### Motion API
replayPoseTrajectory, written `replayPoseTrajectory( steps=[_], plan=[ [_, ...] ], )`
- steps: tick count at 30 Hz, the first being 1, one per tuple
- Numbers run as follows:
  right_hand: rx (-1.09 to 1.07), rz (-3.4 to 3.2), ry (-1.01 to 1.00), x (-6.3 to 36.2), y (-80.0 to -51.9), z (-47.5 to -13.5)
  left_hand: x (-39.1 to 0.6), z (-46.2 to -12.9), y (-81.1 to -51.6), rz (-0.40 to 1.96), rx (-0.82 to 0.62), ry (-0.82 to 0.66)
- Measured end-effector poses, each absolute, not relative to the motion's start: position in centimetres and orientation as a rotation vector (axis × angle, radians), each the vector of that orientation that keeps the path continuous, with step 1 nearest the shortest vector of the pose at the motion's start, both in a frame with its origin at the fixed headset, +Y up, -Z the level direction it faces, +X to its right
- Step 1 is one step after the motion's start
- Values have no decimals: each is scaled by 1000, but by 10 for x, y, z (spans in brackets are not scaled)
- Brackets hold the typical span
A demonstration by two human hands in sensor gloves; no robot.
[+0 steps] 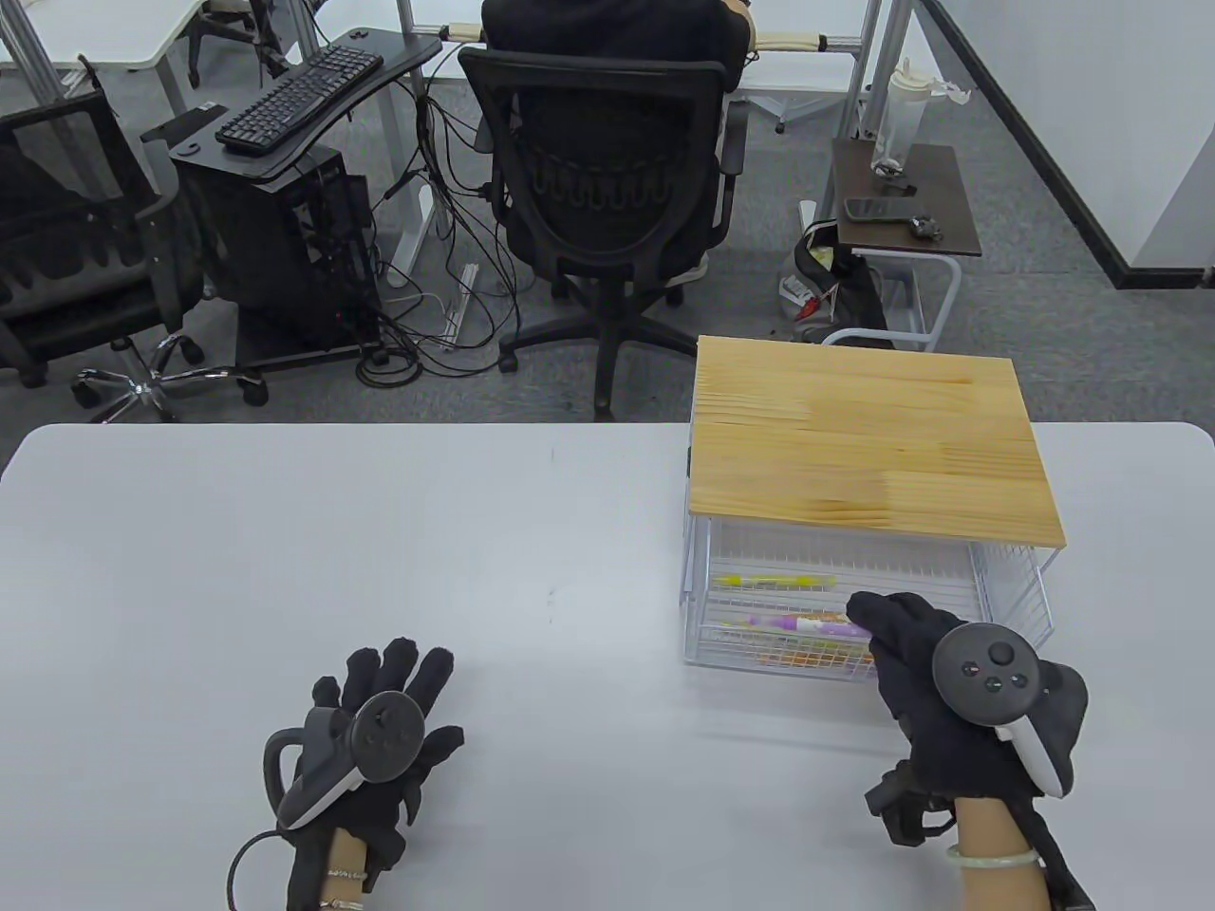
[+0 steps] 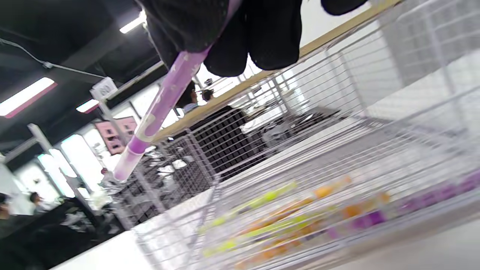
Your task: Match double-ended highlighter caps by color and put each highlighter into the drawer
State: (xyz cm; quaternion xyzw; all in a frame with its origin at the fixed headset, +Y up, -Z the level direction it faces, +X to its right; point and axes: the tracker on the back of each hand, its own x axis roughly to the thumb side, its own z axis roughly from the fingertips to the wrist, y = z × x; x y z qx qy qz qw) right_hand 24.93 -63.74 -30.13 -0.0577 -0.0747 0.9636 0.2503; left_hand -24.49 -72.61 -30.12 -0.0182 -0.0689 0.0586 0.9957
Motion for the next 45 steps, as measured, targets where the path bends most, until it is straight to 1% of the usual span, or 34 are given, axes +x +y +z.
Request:
replayPoseTrajectory(
  steps=[3,4,8,13,18,22,24,27,29,31,43,45],
  plan=[
    [-264,2703,-151,245,-647,-319,-243,-301,-727,101,-40,-143],
    [-299,2688,-111,244,-653,-328,-242,-301,-727,99,-40,-145],
    [-398,2617,-84,250,-676,-352,-243,-301,-727,98,-45,-149],
    [-328,2661,102,250,-687,-353,-249,-307,-730,139,-72,-137],
    [-452,2949,213,239,-706,-359,-244,-311,-738,111,-128,-134],
    [-495,2961,257,237,-720,-366,-240,-309,-737,64,-113,-137],
    [-501,2972,194,235,-721,-367,-241,-309,-737,74,-111,-139],
    [-506,2988,174,234,-721,-368,-241,-309,-738,79,-119,-138],
    [-465,3045,78,232,-723,-367,-240,-309,-740,70,-126,-139],
    [-439,3079,43,232,-724,-366,-239,-309,-739,76,-127,-148],
    [-508,3126,-2,228,-726,-372,-213,-300,-724,47,-68,-237],
    [-498,3152,-51,228,-727,-376,-211,-299,-723,38,-61,-245]
  ],
)
